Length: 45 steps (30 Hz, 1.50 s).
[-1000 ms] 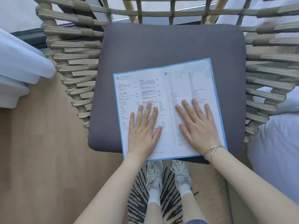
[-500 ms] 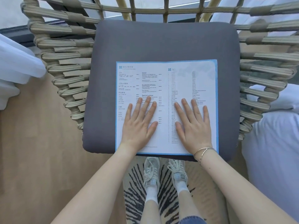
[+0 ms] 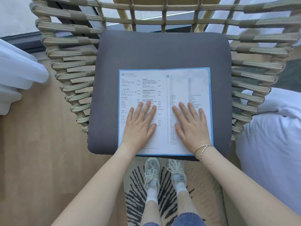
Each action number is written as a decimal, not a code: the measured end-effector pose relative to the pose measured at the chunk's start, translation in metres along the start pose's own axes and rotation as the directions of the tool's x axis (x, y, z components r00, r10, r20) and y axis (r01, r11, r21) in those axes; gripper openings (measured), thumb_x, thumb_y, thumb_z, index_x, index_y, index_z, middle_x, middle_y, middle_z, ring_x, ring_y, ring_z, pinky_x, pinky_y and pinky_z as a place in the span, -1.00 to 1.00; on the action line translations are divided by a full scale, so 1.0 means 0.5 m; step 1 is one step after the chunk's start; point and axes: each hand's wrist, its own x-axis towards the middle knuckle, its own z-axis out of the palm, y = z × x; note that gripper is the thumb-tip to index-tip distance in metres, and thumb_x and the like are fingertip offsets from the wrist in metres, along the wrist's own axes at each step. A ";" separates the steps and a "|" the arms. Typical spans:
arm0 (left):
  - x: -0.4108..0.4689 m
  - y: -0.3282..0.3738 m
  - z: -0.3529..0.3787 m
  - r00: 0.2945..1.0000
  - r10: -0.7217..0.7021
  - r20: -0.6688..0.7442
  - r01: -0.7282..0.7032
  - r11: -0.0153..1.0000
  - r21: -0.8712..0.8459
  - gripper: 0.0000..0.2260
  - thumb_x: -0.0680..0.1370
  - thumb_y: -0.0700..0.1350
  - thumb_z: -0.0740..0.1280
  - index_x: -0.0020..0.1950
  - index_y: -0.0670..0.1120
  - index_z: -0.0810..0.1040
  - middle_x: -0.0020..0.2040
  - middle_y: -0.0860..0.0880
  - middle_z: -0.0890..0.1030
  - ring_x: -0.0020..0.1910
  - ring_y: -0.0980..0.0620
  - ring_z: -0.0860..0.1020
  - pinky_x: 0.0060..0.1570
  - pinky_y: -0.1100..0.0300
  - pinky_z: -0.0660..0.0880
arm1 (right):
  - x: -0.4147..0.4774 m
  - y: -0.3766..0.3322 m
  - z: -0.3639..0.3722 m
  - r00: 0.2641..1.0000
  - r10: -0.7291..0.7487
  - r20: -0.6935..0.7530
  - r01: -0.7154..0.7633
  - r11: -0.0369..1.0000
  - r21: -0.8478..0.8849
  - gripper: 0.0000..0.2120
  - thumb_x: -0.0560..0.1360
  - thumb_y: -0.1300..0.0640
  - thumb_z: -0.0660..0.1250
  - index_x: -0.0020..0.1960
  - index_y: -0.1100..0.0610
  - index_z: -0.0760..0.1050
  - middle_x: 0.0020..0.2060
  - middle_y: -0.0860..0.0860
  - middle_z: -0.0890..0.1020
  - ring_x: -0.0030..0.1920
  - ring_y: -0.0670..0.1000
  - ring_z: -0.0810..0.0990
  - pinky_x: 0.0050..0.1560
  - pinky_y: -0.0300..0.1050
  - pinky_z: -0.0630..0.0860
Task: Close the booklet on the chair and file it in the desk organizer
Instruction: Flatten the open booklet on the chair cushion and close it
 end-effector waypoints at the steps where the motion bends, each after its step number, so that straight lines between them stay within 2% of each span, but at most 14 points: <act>1: -0.001 -0.001 -0.014 1.000 0.007 -0.003 -0.007 0.999 -0.033 -0.48 0.61 0.06 0.11 0.57 -0.02 0.19 0.58 -0.06 0.18 0.56 -0.14 0.12 0.51 -0.11 0.01 | 0.001 0.001 -0.016 1.000 0.008 -0.010 -0.008 1.000 0.027 -0.47 0.59 0.03 0.20 0.54 0.07 0.25 0.52 0.07 0.32 0.52 0.19 0.24 0.47 0.28 0.11; 5: -0.009 -0.019 -0.066 0.996 -0.058 -0.061 0.051 0.993 -0.109 -0.43 0.59 0.00 0.27 0.56 -0.04 0.18 0.58 -0.11 0.18 0.56 -0.16 0.12 0.51 -0.07 0.02 | 0.001 0.025 -0.073 0.997 0.073 -0.034 -0.070 0.994 0.079 -0.43 0.57 0.03 0.28 0.54 0.09 0.26 0.52 0.10 0.32 0.53 0.19 0.21 0.48 0.25 0.10; 9: -0.019 -0.046 -0.092 0.966 -0.245 -0.083 0.228 0.958 -0.171 -0.38 0.57 0.08 0.29 0.57 -0.02 0.15 0.57 -0.21 0.15 0.53 -0.23 0.11 0.49 -0.13 0.09 | -0.009 0.067 -0.091 0.989 0.148 0.008 -0.148 0.987 0.057 -0.38 0.55 -0.09 0.27 0.56 0.01 0.21 0.54 0.15 0.24 0.54 0.26 0.14 0.48 0.28 0.09; 12: -0.024 -0.058 -0.086 0.915 -0.403 -0.036 0.383 0.891 -0.244 -0.31 0.55 0.14 0.30 0.58 -0.01 0.09 0.56 -0.27 0.13 0.52 -0.27 0.08 0.46 -0.17 0.11 | -0.016 0.094 -0.080 0.969 0.235 0.078 -0.237 0.971 0.014 -0.30 0.53 -0.23 0.23 0.58 -0.11 0.08 0.57 0.24 0.09 0.55 0.29 0.02 0.50 0.25 0.03; 14: -0.026 -0.060 -0.077 0.898 -0.439 -0.019 0.417 0.866 -0.276 -0.29 0.54 0.15 0.31 0.58 -0.01 0.07 0.55 -0.28 0.13 0.51 -0.26 0.07 0.44 -0.18 0.11 | -0.021 0.105 -0.068 0.952 0.277 0.128 -0.276 0.961 -0.025 -0.26 0.50 -0.33 0.17 0.59 -0.18 -0.02 0.58 0.26 0.01 0.56 0.28 -0.05 0.52 0.23 -0.02; 17: -0.028 -0.058 -0.067 0.898 -0.438 -0.024 0.409 0.856 -0.316 -0.30 0.53 0.15 0.32 0.57 0.02 0.10 0.56 -0.22 0.14 0.52 -0.22 0.05 0.43 -0.19 0.14 | -0.029 0.110 -0.051 0.946 0.280 0.165 -0.279 0.960 -0.028 -0.22 0.48 -0.38 0.17 0.58 -0.21 -0.08 0.58 0.26 -0.06 0.57 0.28 -0.11 0.52 0.23 -0.03; 21: -0.024 -0.051 -0.065 0.877 -0.476 -0.066 0.400 0.800 -0.447 -0.38 0.49 0.07 0.39 0.50 0.01 0.29 0.52 -0.16 0.24 0.48 -0.14 0.11 0.42 -0.12 0.20 | -0.032 0.111 -0.043 0.948 0.277 0.160 -0.281 0.960 0.003 -0.21 0.47 -0.37 0.19 0.58 -0.20 -0.06 0.59 0.24 -0.09 0.57 0.27 -0.14 0.52 0.24 -0.04; 26: -0.012 -0.051 -0.087 0.816 -0.576 -0.037 0.384 0.590 -0.711 -0.45 0.40 -0.08 0.49 0.38 0.04 0.46 0.41 0.04 0.34 0.36 0.09 0.25 0.36 0.11 0.26 | -0.030 0.111 -0.044 0.946 0.285 0.154 -0.293 0.956 0.029 -0.21 0.47 -0.37 0.21 0.58 -0.20 -0.03 0.60 0.18 -0.08 0.57 0.26 -0.13 0.52 0.24 -0.04; 29: -0.007 -0.049 -0.117 0.797 -0.605 -0.003 0.353 0.468 -0.810 -0.51 0.37 -0.22 0.50 0.28 0.03 0.53 0.32 0.07 0.36 0.27 0.14 0.40 0.34 0.07 0.37 | -0.031 0.112 -0.044 0.947 0.287 0.146 -0.298 0.953 0.061 -0.21 0.46 -0.35 0.25 0.58 -0.18 0.03 0.60 0.12 -0.04 0.57 0.26 -0.10 0.51 0.24 -0.03; 33: -0.014 -0.035 -0.159 0.812 -0.583 -0.016 0.286 0.422 -0.860 -0.53 0.37 -0.32 0.46 0.20 0.05 0.57 0.26 0.08 0.40 0.18 0.02 0.54 0.18 0.08 0.52 | -0.029 0.112 -0.044 0.944 0.293 0.152 -0.306 0.949 0.074 -0.21 0.46 -0.35 0.25 0.58 -0.19 0.03 0.61 0.10 -0.04 0.57 0.25 -0.11 0.51 0.25 -0.03; 37: -0.025 0.000 -0.199 0.830 -0.558 0.024 0.251 0.333 -0.909 -0.52 0.39 -0.34 0.45 0.24 0.03 0.56 0.23 0.08 0.55 0.04 0.16 0.62 -0.02 0.25 0.58 | -0.028 0.112 -0.047 0.940 0.292 0.174 -0.310 0.947 0.081 -0.21 0.46 -0.35 0.25 0.58 -0.20 0.01 0.61 0.09 -0.06 0.57 0.26 -0.13 0.52 0.26 -0.03; 40: -0.025 0.052 -0.221 0.868 -0.495 0.034 0.192 0.272 -0.943 -0.51 0.41 -0.38 0.41 0.26 0.03 0.53 0.18 0.10 0.62 0.01 0.19 0.63 -0.07 0.31 0.56 | -0.028 0.111 -0.048 0.937 0.292 0.189 -0.311 0.947 0.080 -0.21 0.47 -0.34 0.24 0.58 -0.20 -0.02 0.61 0.09 -0.09 0.57 0.25 -0.15 0.52 0.26 -0.05; 43: -0.013 0.103 -0.230 0.893 -0.450 0.024 0.154 0.255 -0.955 -0.51 0.42 -0.41 0.39 0.25 0.02 0.52 0.11 0.26 0.62 -0.04 0.23 0.63 -0.11 0.35 0.54 | -0.027 0.112 -0.050 0.936 0.289 0.202 -0.311 0.946 0.090 -0.22 0.48 -0.34 0.23 0.58 -0.21 -0.04 0.61 0.09 -0.11 0.57 0.25 -0.17 0.53 0.23 -0.07; 45: -0.002 0.130 -0.229 0.906 -0.422 0.018 0.144 0.269 -0.952 -0.50 0.42 -0.41 0.38 0.26 0.02 0.52 0.15 0.21 0.62 -0.04 0.18 0.62 -0.10 0.29 0.56 | -0.026 0.114 -0.055 0.936 0.282 0.212 -0.309 0.945 0.107 -0.24 0.50 -0.32 0.22 0.58 -0.21 -0.04 0.61 0.09 -0.10 0.57 0.24 -0.17 0.52 0.22 -0.07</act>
